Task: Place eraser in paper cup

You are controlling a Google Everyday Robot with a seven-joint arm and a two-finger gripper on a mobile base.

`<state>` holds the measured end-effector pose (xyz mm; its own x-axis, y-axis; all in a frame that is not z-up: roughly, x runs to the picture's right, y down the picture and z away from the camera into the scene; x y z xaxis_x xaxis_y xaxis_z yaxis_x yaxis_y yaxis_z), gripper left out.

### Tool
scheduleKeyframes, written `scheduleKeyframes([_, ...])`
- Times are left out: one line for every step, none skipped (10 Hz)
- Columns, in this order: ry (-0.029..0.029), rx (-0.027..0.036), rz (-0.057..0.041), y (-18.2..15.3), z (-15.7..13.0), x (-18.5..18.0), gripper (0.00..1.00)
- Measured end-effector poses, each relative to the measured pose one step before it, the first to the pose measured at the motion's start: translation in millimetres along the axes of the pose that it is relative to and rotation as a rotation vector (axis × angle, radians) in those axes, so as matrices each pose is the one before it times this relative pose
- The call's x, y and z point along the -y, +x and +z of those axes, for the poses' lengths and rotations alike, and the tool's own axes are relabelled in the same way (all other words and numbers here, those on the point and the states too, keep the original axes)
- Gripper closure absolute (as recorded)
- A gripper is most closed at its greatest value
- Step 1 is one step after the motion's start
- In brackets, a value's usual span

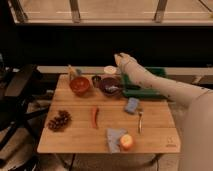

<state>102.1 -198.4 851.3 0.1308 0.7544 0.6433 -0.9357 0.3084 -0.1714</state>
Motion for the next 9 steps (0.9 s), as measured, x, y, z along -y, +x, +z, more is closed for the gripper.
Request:
scheduleKeyframes([-0.01146,-0.00699,-0.00065,1.89,5.13,-1.07,1.00])
scheduleKeyframes([-0.00910,-0.00609,0.00001,2.31,4.18,-1.46,1.00])
scheduleKeyframes([-0.01201,-0.00567,0.00550,1.87,5.68,-3.24,1.00])
scheduleKeyframes([-0.01657,-0.00953,0.00851,4.03,8.00,-3.83,1.00])
scheduleKeyframes([-0.01109,-0.00492,0.00745,2.53,5.93,-1.79,1.00])
scheduleKeyframes([-0.00712,-0.00321,0.00785,2.14,4.25,0.15,1.00])
scheduleKeyframes([-0.00487,-0.00296,0.00808,1.02,3.49,1.85,1.00])
scheduleKeyframes([-0.00749,-0.00456,0.00790,1.25,4.38,0.06,1.00])
scheduleKeyframes([-0.00838,-0.00537,0.00592,1.86,3.95,-1.10,1.00])
